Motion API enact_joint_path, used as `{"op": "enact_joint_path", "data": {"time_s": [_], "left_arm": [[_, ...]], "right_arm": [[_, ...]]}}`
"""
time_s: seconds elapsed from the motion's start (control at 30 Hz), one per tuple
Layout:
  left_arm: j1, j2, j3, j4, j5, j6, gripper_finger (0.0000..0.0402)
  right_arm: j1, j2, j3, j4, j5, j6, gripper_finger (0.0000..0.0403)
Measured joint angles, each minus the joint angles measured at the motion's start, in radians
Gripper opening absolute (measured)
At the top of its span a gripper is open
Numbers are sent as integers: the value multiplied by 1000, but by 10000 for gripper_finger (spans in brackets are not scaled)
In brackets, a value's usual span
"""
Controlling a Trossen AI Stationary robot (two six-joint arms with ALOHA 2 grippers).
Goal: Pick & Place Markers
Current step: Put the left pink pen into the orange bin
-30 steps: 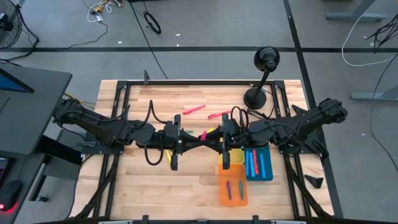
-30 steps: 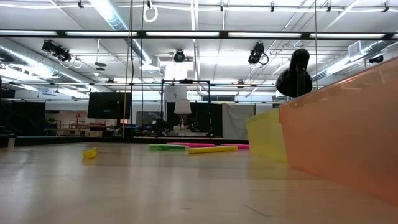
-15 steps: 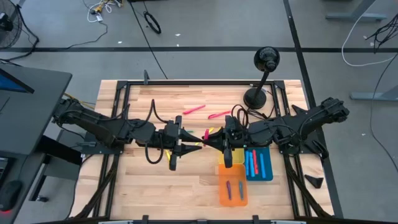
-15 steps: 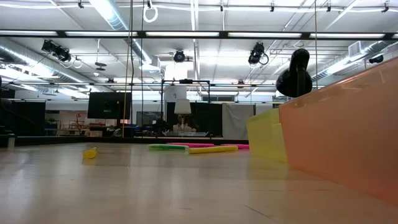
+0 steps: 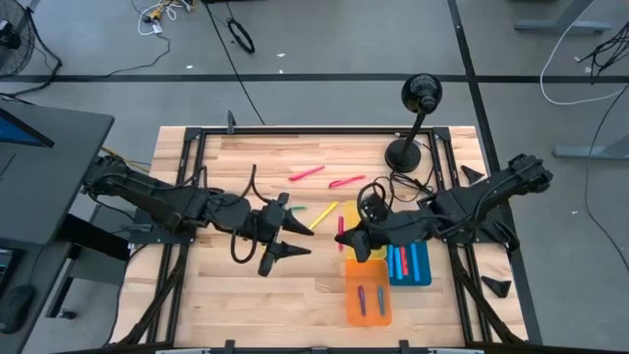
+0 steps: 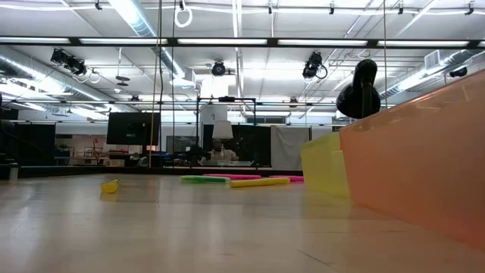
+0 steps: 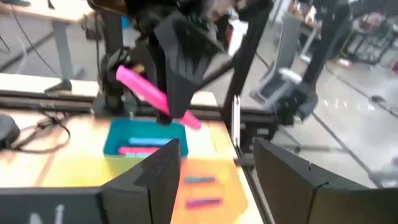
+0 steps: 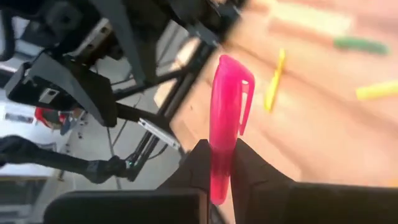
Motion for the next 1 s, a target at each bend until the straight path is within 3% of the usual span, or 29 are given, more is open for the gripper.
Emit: {"op": "enact_joint_path", "data": {"time_s": [0.2,0.53,0.77,1.0], "left_arm": [[0,0,0,-77,3,-26,200],[0,0,0,-128,4,-26,199],[0,0,0,-160,4,-17,199],[0,0,0,-159,3,35,199]], "right_arm": [[36,0,0,-121,-61,263,20],[103,0,0,-330,-289,598,20],[152,22,0,-468,-303,771,20],[169,123,0,-470,-303,828,20]]}}
